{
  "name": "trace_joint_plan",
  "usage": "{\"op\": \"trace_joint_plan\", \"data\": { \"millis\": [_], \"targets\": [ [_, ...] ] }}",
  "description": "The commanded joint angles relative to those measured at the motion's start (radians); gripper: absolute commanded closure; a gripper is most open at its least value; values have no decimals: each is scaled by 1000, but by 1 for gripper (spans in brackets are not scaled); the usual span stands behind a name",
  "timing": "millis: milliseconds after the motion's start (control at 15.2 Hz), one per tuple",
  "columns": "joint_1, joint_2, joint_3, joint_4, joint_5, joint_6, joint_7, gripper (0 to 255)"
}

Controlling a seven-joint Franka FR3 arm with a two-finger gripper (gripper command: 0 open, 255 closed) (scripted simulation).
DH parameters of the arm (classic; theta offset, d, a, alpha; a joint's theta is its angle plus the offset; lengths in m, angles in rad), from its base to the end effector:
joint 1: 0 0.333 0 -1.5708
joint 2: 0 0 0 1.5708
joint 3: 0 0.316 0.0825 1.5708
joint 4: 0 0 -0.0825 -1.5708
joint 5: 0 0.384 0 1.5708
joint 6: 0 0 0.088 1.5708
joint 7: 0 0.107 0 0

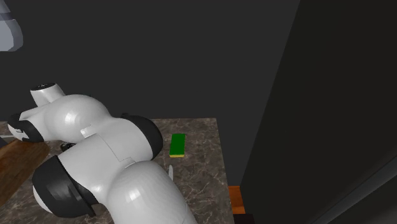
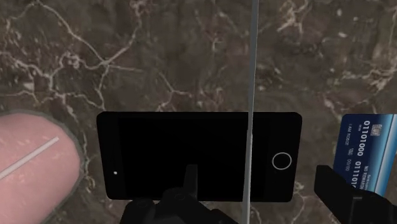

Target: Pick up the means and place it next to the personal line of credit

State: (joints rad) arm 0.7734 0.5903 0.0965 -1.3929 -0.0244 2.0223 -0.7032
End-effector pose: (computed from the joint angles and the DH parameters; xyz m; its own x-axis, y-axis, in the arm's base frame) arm 0.4766 0.5415 0.3692 0.0048 0.9986 0.0520 1.0000 -0.0049 0.0031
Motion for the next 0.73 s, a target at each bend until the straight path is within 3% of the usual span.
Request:
{"op": "trace_joint_plan", "data": {
  "millis": [0,198,660],
  "targets": [
    [-1,-11,1,16,1,-27,-1,0],
    [-2,-37,2,69,3,-106,-2,0],
    [-2,-37,2,69,3,-106,-2,0]
  ]
}}
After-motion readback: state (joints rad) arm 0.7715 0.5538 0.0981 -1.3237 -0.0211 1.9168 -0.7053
